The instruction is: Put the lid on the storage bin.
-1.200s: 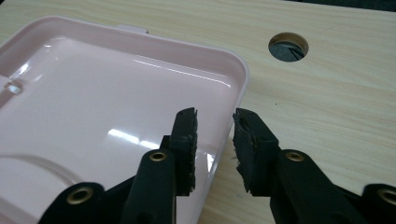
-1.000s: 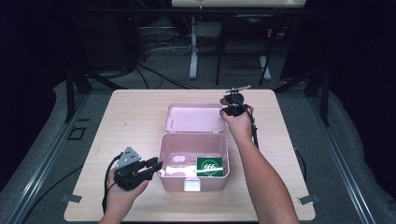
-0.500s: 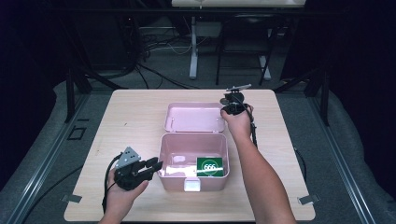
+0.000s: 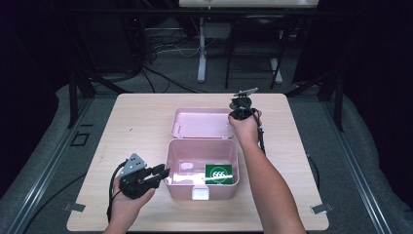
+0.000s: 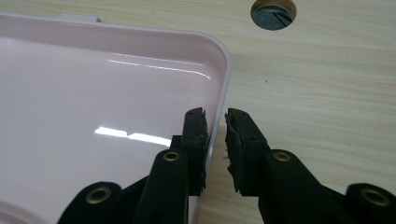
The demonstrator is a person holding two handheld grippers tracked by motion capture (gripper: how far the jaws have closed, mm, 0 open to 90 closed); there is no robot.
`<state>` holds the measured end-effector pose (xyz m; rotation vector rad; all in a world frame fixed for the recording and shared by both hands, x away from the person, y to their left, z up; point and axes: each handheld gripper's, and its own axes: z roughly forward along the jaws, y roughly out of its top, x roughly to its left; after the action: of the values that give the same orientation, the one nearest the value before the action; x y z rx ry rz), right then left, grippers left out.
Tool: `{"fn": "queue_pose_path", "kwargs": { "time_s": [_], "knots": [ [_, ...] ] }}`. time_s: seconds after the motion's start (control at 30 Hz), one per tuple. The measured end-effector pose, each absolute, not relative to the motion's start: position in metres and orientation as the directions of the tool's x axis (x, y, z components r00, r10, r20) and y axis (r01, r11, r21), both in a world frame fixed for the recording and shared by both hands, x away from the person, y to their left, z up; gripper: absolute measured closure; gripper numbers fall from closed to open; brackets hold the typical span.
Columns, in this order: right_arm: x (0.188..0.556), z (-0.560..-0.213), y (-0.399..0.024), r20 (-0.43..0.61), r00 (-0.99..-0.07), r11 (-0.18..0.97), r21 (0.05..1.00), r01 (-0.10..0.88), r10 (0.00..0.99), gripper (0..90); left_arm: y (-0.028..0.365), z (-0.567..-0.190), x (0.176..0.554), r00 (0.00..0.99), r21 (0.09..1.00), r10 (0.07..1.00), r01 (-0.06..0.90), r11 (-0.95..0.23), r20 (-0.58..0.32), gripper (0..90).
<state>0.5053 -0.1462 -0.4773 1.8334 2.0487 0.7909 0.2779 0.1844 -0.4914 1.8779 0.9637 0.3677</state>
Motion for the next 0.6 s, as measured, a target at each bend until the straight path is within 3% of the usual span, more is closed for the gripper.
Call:
{"fn": "queue_pose_path", "kwargs": {
  "time_s": [0.17, 0.6],
  "knots": [
    [0.506, -0.477, -0.143, 0.151, -0.149, 0.039, 0.561, 0.827, 0.977, 83.1, 0.184, -0.491, 0.278, 0.642, 0.856, 0.752, 0.463, -0.229, -0.147, 70.2],
    [0.496, -0.455, -0.147, 0.157, -0.166, 0.032, 0.626, 0.779, 0.974, 85.3, 0.184, -0.492, 0.278, 0.642, 0.856, 0.752, 0.464, -0.227, -0.149, 70.0]
  ]
}}
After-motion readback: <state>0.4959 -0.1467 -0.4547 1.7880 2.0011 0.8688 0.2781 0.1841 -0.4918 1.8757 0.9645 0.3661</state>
